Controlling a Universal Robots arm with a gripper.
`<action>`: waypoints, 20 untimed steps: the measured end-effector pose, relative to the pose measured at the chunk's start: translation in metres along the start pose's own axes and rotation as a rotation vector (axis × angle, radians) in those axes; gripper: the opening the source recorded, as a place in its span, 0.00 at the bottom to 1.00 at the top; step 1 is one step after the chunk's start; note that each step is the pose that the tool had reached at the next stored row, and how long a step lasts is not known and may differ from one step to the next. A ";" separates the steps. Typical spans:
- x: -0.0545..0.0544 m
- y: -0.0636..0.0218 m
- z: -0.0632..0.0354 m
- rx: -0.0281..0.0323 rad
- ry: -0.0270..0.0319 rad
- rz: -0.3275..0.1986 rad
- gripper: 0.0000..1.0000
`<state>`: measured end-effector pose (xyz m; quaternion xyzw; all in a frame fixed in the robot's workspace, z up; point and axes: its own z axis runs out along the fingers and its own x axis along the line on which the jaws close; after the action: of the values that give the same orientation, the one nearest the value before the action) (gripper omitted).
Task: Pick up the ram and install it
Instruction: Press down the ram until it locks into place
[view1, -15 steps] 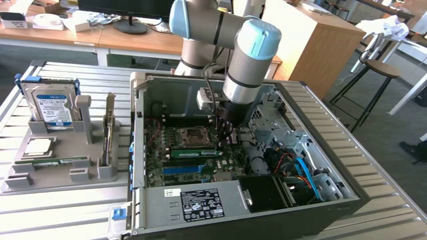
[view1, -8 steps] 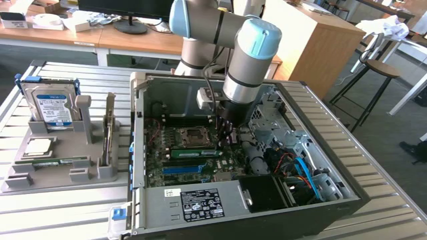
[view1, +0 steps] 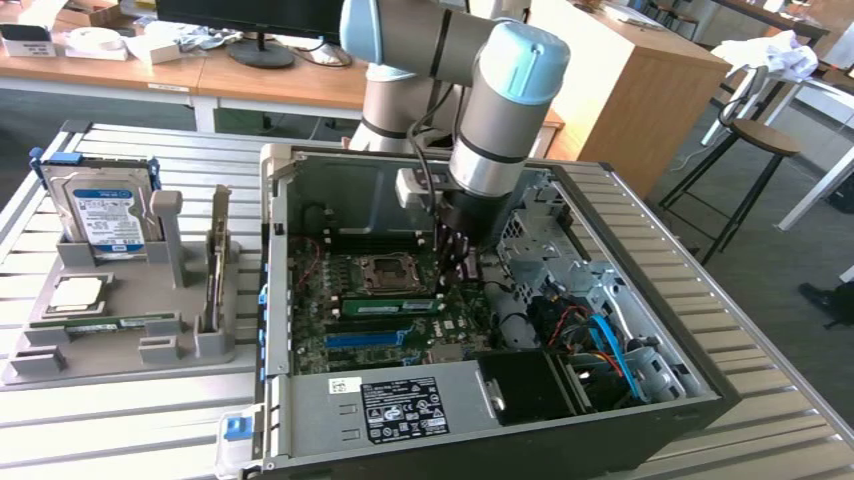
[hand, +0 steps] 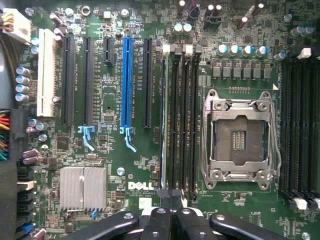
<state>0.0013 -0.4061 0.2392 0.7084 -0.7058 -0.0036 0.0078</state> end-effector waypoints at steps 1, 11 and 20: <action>0.000 0.0000 -0.0014 0.0000 -0.0001 0.000 0.10; 0.000 0.0003 -0.0155 0.0000 0.0000 0.000 0.10; 0.000 0.0037 -0.0164 0.0000 0.0000 0.000 0.10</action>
<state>-0.0021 -0.4061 0.2557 0.7085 -0.7057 -0.0036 0.0078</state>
